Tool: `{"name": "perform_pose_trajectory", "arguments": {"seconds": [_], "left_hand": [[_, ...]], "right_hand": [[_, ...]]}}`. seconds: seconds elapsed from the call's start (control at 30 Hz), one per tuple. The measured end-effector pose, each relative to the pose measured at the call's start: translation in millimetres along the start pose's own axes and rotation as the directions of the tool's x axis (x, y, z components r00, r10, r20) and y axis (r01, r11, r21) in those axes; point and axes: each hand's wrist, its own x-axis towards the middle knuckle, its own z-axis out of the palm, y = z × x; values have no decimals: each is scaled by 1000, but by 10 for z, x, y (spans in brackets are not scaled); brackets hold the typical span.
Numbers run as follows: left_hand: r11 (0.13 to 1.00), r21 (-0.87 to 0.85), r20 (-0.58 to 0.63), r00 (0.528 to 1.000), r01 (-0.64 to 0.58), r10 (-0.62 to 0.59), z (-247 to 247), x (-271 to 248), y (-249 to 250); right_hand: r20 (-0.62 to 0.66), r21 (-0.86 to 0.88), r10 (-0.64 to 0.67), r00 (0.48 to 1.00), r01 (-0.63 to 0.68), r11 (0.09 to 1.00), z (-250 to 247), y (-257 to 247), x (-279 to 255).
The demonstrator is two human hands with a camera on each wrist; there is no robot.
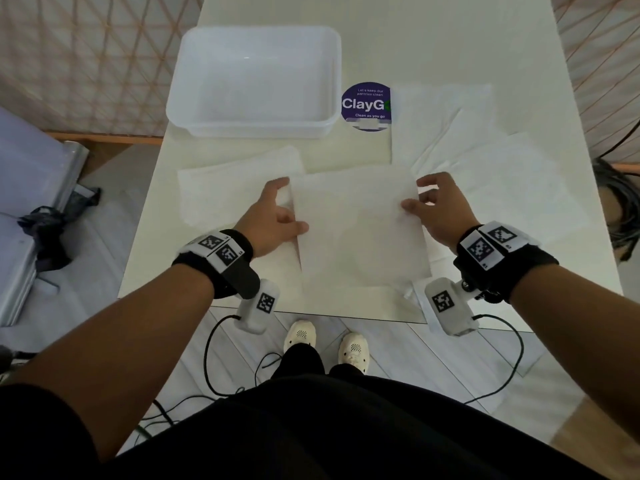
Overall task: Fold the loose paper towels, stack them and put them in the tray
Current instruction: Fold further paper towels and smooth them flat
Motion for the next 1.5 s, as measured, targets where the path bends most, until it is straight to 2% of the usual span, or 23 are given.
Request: {"name": "perform_pose_trajectory", "arguments": {"seconds": [0.13,0.3,0.43,0.53,0.63,0.77,0.87,1.0,1.17,1.27,1.4,1.5], "left_hand": [[985,-121,-43,992,-119,115,-12,-33,62],[964,-194,-65,983,-182,173,-40,-92,205],[960,-231,-26,988,-157,155,-24,-141,310],[956,-244,33,984,-160,173,-35,-160,350],[962,-203,26,981,-181,190,-54,-166,374],[962,-175,-14,977,-210,211,-38,-153,374],[954,-174,-84,969,-244,233,-23,-139,385],[947,14,-167,933,-322,320,-26,-89,391],[922,201,-200,907,-331,369,-72,-85,366],[932,177,-159,925,-317,345,-124,-150,381],[966,29,-110,960,-256,258,-113,-222,425],[978,2,-112,971,-211,210,-84,-211,334]], "right_hand": [[-56,57,-36,998,39,998,-81,-12,-74],[-85,122,-93,992,103,987,-105,-66,-127],[14,184,-104,994,100,978,-149,-164,-193],[142,142,-148,979,127,982,-196,-204,-242],[177,77,-187,966,176,981,-202,-219,-249],[116,52,-196,974,191,980,-175,-211,-211],[55,-39,-224,973,226,973,-161,-191,-171],[18,-124,-254,967,255,959,-152,-205,-159],[14,-185,-305,952,303,935,-189,-198,-186],[78,-176,-294,953,304,936,-233,-237,-210],[239,-53,-203,949,222,974,-262,-285,-256],[278,-23,-126,952,137,990,-214,-224,-218]]}}
